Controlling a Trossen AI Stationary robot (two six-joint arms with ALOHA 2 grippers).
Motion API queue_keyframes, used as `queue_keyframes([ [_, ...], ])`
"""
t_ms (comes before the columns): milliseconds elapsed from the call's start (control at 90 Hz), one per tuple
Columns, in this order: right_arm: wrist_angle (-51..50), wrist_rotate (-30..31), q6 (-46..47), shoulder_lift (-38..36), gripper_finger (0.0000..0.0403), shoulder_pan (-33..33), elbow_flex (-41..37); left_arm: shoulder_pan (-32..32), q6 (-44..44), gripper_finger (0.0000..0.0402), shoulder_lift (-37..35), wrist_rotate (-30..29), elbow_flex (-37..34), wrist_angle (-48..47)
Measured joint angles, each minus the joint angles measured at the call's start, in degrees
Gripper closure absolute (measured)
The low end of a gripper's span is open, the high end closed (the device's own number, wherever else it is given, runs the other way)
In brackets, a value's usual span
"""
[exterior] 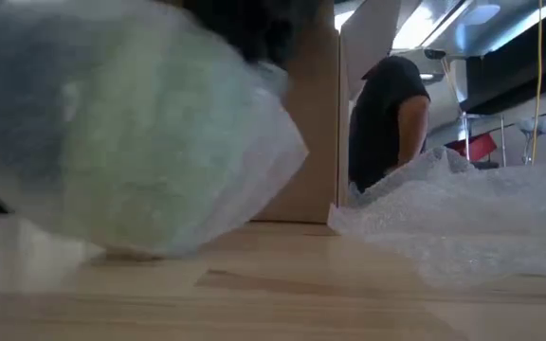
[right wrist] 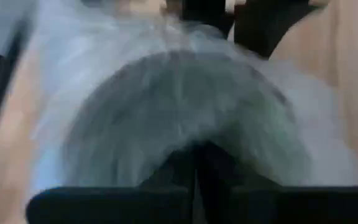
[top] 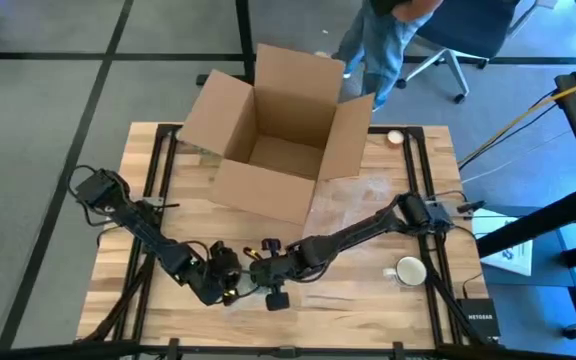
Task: Wrap mug
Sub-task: Wrap the green mug with bubble wrap
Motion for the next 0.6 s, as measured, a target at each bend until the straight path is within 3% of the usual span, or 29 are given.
queue_keyframes([
  [422,4.7,-2.7,1.2,2.2,0.0402,-0.6,0.0,0.6,1.7,0.0326,0.0,-0.3,-0.1,1.0],
  [600,-3.5,-2.6,-0.6,1.9,0.0402,-0.7,4.1,0.6,1.7,0.0326,0.0,-1.2,0.0,1.1],
])
